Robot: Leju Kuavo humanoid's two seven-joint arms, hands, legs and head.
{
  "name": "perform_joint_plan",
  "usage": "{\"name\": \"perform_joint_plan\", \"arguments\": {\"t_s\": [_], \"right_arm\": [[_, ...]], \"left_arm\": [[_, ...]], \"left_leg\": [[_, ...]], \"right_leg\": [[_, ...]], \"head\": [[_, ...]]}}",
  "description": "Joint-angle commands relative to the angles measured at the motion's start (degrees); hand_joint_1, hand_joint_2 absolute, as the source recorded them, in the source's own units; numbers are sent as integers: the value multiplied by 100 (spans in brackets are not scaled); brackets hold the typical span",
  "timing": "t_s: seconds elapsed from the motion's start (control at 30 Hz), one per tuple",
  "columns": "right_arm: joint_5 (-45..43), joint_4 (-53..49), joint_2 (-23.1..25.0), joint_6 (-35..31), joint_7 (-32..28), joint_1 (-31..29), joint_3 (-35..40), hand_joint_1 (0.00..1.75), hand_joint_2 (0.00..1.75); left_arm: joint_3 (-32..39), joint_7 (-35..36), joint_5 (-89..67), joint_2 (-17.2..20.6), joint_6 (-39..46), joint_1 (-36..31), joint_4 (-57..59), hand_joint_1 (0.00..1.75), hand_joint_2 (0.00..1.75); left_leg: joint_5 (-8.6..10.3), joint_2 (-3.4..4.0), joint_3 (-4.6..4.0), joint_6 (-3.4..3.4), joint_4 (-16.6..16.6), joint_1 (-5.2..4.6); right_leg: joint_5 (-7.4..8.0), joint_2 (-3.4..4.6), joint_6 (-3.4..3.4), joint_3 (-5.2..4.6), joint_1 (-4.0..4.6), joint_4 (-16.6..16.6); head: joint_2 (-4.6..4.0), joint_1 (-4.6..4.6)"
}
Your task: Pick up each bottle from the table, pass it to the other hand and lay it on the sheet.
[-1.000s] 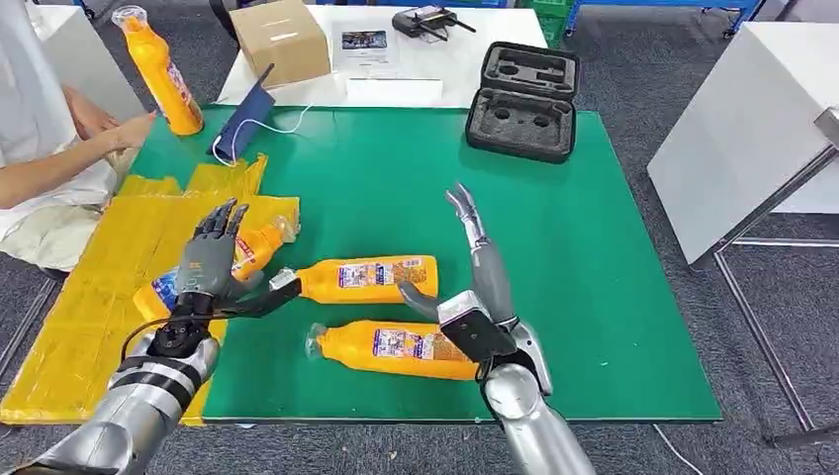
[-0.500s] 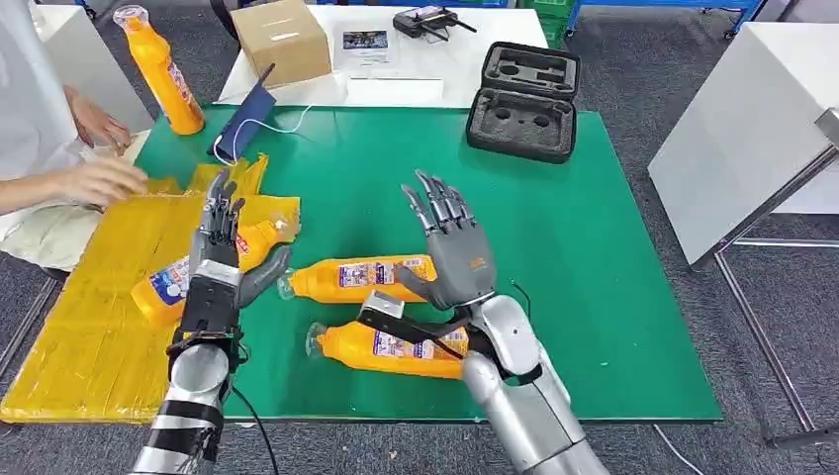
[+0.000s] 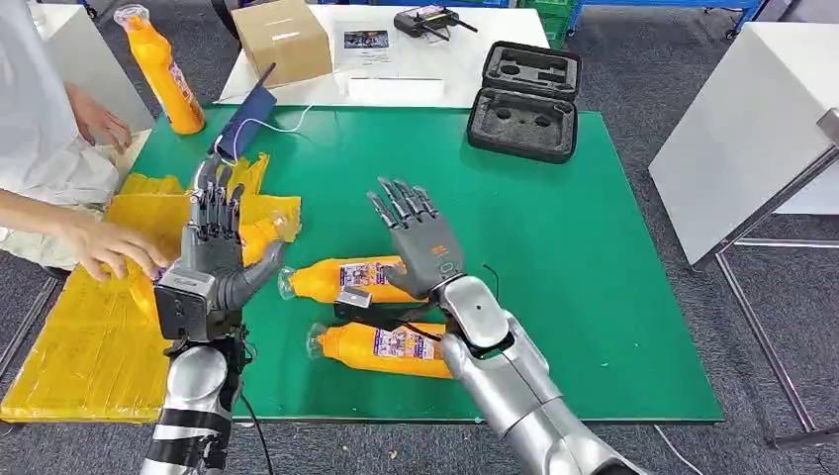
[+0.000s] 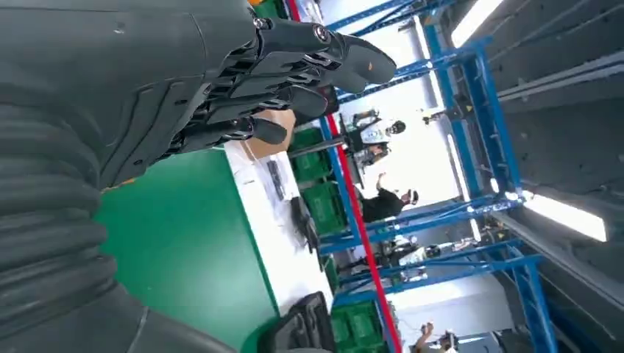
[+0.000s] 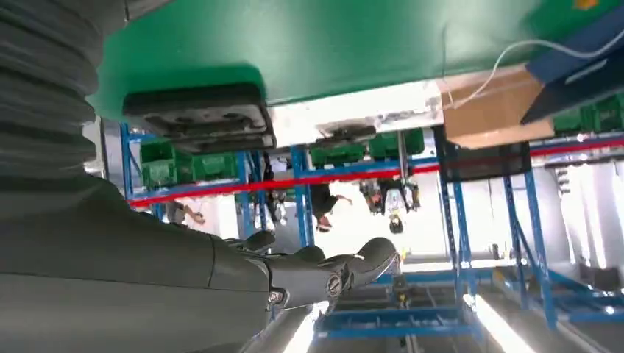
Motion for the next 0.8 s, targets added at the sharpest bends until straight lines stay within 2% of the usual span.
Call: {"name": "perform_joint_plan", "arguments": {"t_s": [0.03, 0.23, 0.4, 0.5, 0.8], "right_arm": [[-396, 1810, 235, 193, -45, -448, 94, 0, 175], [-474, 2401, 367, 328, -43, -549, 117, 0, 175], [-475, 2515, 373, 365, -25, -596, 119, 0, 175], [-279, 2809, 363, 137, 278, -734, 176, 0, 175], [86, 3500, 328, 202, 892, -1319, 90, 0, 175]], "left_arm": [[-213, -45, 137, 13, -67, -201, 245, 0, 175], [-308, -45, 137, -25, -74, -363, 450, 0, 175], [-312, -64, 142, -31, -60, -373, 458, 0, 175], [-327, -92, 161, -14, -30, -379, 442, 0, 175], [-520, -96, 162, -105, -42, -613, 709, 0, 175]], "left_leg": [[-7, 4, 23, -8, -4, 4], [-13, 4, 31, -12, 1, 7], [-8, -2, 21, -9, 0, 4], [-7, 5, 17, -6, 0, 2], [-9, -5, 19, -9, 7, 5]], "right_leg": [[-6, 6, -7, 24, 3, -6], [-12, 6, -12, 32, 7, -3], [-10, -1, -8, 22, 4, -3], [-7, 5, -7, 16, 2, -2], [-11, -4, -9, 22, 4, 2]], "head": [[0, 2], [0, 2], [0, 2], [0, 0], [0, 2]]}}
